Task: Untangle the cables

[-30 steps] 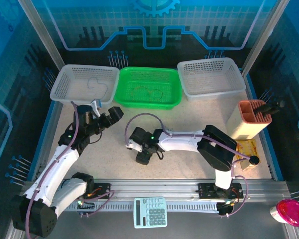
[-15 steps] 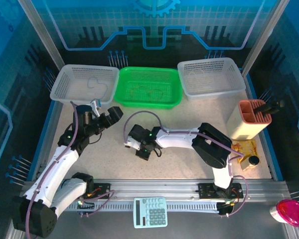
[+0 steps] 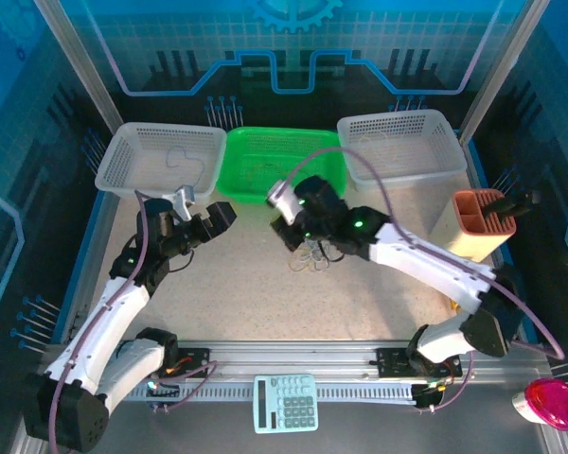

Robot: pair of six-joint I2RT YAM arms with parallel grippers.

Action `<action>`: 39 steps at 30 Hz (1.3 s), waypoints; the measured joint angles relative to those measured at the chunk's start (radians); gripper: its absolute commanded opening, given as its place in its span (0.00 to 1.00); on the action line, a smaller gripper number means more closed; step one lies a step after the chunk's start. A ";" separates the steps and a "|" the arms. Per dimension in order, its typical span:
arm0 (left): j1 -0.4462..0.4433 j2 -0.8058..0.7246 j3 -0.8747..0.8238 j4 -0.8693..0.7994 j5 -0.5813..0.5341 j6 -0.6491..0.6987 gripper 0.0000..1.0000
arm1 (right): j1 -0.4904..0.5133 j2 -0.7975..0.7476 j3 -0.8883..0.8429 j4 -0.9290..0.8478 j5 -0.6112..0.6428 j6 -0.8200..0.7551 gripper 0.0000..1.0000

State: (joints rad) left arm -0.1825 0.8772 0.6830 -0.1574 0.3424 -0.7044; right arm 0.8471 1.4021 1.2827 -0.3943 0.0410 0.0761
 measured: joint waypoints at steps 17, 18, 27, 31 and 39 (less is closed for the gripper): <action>-0.448 0.220 -0.032 0.278 -0.023 0.228 0.99 | -0.090 -0.177 0.187 0.053 -0.035 0.268 0.00; -0.461 0.248 -0.022 0.291 -0.036 0.242 0.99 | -0.090 -0.177 0.195 0.055 -0.036 0.276 0.00; -0.543 0.460 0.068 0.416 -0.122 0.323 0.82 | -0.091 -0.172 0.267 0.068 -0.054 0.336 0.00; -0.551 0.525 0.068 0.454 -0.142 0.330 0.71 | -0.097 -0.150 0.348 0.083 -0.076 0.358 0.00; -0.555 0.556 0.056 0.518 -0.156 0.318 0.63 | -0.122 -0.112 0.509 0.190 -0.087 0.393 0.00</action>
State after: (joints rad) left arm -0.7372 1.4334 0.7387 0.3611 0.1864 -0.3866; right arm 0.7254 1.2903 1.7916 -0.2043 -0.0463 0.4686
